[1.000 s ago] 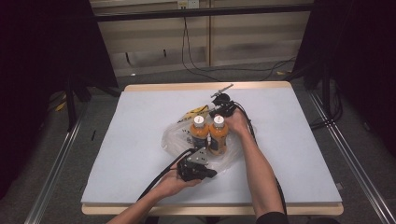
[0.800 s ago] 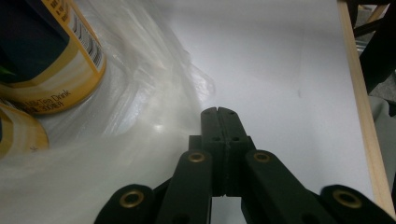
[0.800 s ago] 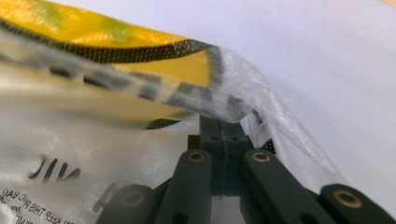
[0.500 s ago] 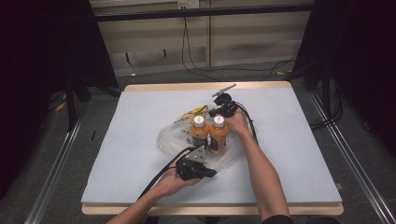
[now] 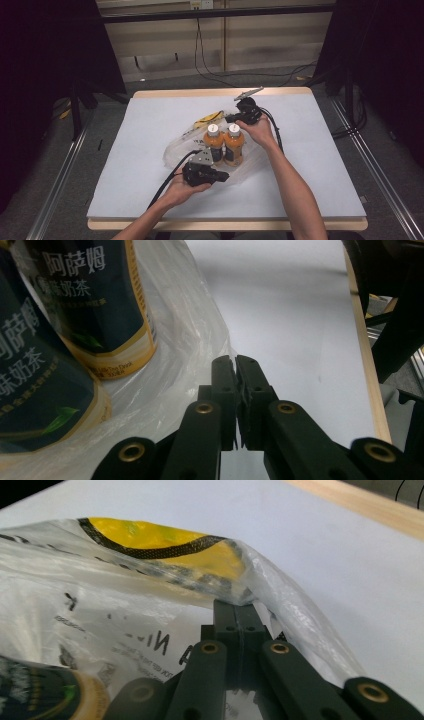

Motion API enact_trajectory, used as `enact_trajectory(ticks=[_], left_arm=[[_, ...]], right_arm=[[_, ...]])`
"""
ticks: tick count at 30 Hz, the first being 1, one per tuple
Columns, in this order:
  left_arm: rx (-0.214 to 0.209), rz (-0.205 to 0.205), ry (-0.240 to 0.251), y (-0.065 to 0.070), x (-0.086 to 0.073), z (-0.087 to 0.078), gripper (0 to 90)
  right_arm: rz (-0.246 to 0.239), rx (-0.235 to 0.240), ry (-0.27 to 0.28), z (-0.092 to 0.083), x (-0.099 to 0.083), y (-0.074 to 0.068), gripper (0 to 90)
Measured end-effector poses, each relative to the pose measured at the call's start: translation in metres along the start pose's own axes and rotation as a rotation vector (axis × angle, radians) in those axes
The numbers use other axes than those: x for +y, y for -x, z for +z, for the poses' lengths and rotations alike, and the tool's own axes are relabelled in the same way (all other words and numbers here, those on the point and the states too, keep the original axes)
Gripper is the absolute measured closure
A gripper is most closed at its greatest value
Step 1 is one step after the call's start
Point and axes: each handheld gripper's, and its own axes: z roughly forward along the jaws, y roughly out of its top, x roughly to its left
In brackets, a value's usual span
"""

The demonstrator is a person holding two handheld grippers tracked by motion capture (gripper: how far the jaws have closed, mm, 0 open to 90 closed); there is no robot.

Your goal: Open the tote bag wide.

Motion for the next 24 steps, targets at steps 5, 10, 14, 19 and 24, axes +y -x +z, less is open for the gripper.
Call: enact_trajectory(ticks=[5,10,14,19,24], left_arm=[[0.002,0.002,0.031,0.000,0.002,-0.003,84.8],[0.012,-0.002,0.058,0.000,0.004,-0.010,83.3],[0.031,-0.002,0.080,-0.001,0.006,-0.017,81.9],[0.033,-0.036,0.118,-0.005,0.005,-0.021,79.0],[0.056,-0.028,0.123,-0.003,0.007,-0.025,71.2]], right_arm=[[-0.007,0.026,0.038,-0.014,-0.001,-0.006,90.0],[-0.008,0.043,0.068,-0.029,-0.006,-0.012,90.0],[-0.010,0.033,0.079,-0.037,-0.010,-0.012,89.9],[-0.009,0.048,0.114,-0.050,-0.014,-0.011,89.9],[-0.024,0.036,0.131,-0.062,-0.017,-0.017,89.2]])
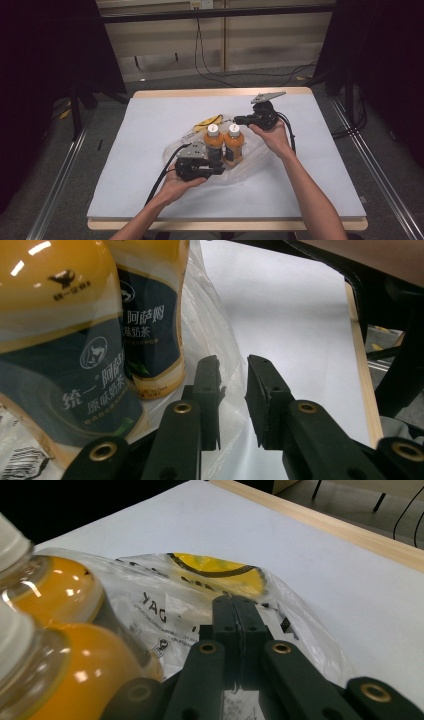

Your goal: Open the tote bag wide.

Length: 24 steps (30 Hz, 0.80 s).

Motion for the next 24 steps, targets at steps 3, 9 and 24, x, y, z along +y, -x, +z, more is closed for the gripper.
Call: enact_trajectory(ticks=[3,9,24], left_arm=[[0.022,0.008,0.003,0.000,0.000,-0.003,67.7],[0.074,0.016,0.023,-0.003,0.001,-0.012,50.5],[0.202,0.001,0.026,-0.001,-0.004,-0.042,12.3]], right_arm=[[-0.016,-0.014,0.001,-0.010,-0.005,-0.006,85.1],[-0.041,-0.029,0.053,-0.034,-0.016,-0.017,73.4],[-0.021,-0.114,0.087,-0.090,-0.048,-0.036,20.7]])
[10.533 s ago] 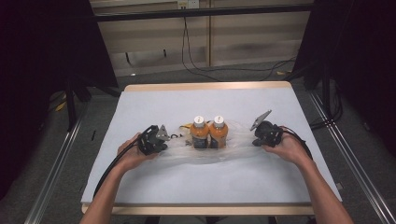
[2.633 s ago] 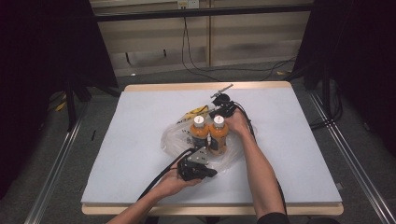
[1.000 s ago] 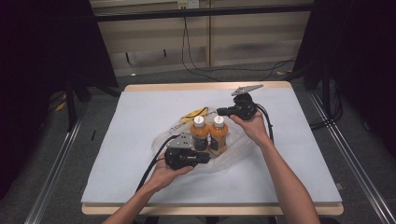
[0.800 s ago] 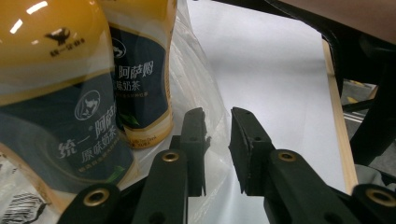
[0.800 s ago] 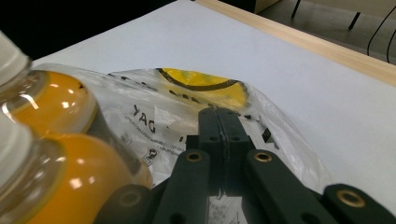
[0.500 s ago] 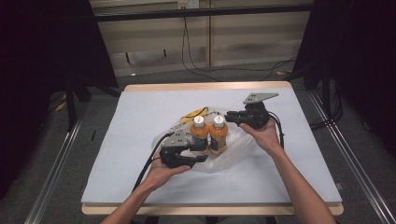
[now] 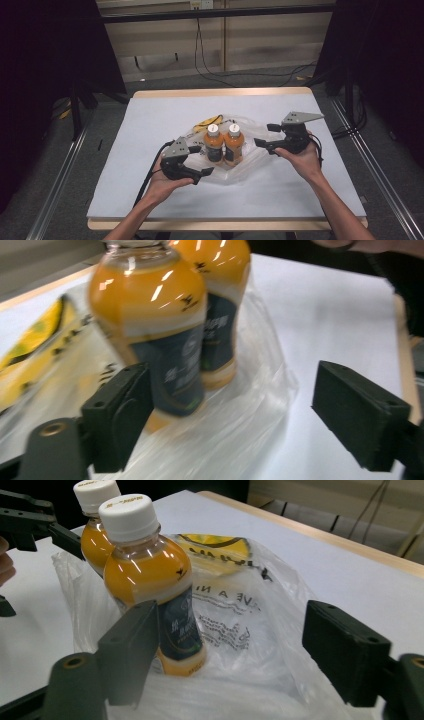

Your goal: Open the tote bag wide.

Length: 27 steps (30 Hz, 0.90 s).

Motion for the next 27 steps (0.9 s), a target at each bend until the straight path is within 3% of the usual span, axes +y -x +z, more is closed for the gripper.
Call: enact_trajectory(ticks=[2,8,12,17,22,25,27], left_arm=[[0.010,-0.017,-0.010,0.000,-0.004,-0.007,9.7],[0.055,-0.052,0.007,-0.002,-0.017,-0.034,6.4],[0.103,-0.067,0.011,-0.004,-0.026,-0.052,6.5],[0.118,-0.062,-0.026,-0.004,-0.037,-0.066,8.3],[0.164,-0.100,-0.002,-0.007,-0.050,-0.085,8.3],[0.216,-0.120,0.006,-0.009,-0.058,-0.095,8.2],[0.228,-0.142,0.014,-0.011,-0.067,-0.100,7.6]], right_arm=[[0.008,-0.026,0.014,-0.010,-0.005,-0.003,15.3],[0.050,-0.087,0.027,-0.042,-0.026,-0.012,12.1],[0.071,-0.086,0.028,-0.050,-0.037,-0.012,12.1],[0.081,-0.134,0.025,-0.066,-0.052,-0.012,10.9],[0.090,-0.155,0.017,-0.079,-0.063,-0.013,10.9],[0.099,-0.172,0.027,-0.088,-0.069,-0.014,11.2],[0.117,-0.189,0.045,-0.096,-0.075,-0.014,11.1]])
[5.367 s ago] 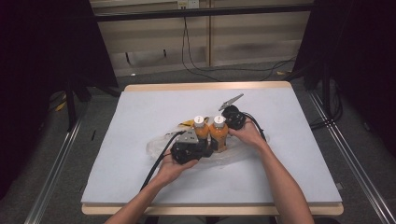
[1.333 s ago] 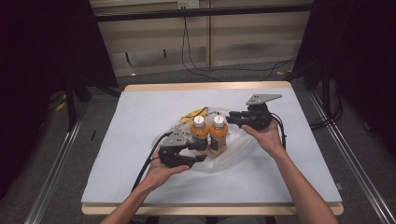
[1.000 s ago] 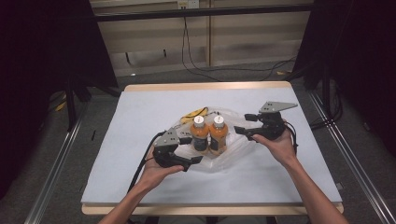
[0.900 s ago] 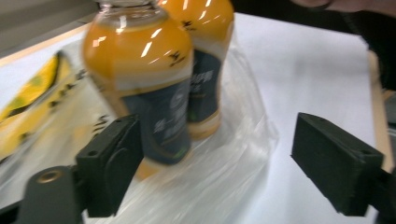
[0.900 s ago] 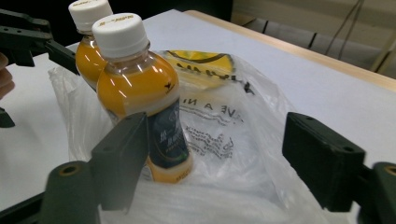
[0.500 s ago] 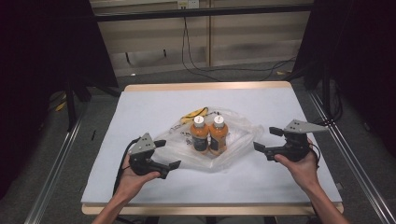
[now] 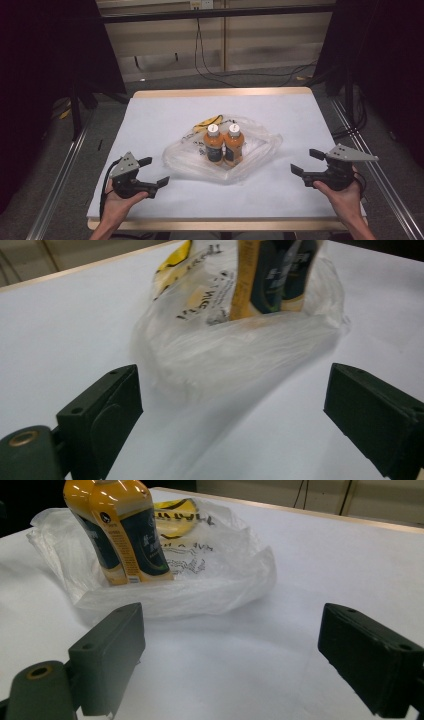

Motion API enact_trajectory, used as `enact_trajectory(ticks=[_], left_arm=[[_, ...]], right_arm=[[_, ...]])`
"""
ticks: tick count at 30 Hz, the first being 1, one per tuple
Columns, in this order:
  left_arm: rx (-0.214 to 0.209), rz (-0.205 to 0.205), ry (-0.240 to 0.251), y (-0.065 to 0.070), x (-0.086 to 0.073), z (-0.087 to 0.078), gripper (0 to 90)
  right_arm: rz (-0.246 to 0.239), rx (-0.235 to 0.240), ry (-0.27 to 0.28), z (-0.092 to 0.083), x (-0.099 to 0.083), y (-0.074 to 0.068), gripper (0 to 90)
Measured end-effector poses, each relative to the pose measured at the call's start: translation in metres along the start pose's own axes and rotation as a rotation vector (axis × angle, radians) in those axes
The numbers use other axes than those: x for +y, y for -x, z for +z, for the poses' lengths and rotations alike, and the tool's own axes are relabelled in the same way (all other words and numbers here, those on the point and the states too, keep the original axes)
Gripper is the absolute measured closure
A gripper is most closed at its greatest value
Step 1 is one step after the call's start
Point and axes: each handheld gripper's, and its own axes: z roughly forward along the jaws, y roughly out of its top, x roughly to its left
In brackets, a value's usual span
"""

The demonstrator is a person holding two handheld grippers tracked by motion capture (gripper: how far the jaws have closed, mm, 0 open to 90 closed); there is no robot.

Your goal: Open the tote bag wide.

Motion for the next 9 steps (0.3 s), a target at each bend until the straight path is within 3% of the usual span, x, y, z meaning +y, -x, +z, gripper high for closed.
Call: enact_trajectory(ticks=[3,5,7,9], left_arm=[[0.031,-0.024,-0.012,-0.003,-0.009,-0.005,7.5],[0.062,-0.017,0.003,-0.002,-0.010,-0.009,7.5],[0.042,-0.023,-0.015,-0.001,-0.013,-0.009,7.4],[0.048,-0.020,-0.008,-0.001,-0.014,-0.010,6.9]], right_arm=[[0.043,-0.031,0.031,-0.012,-0.012,0.006,10.2],[0.062,-0.037,0.036,-0.014,-0.013,0.007,9.2],[0.069,-0.054,0.045,-0.017,-0.016,0.008,9.3],[0.082,-0.050,0.051,-0.017,-0.020,0.009,9.1]])
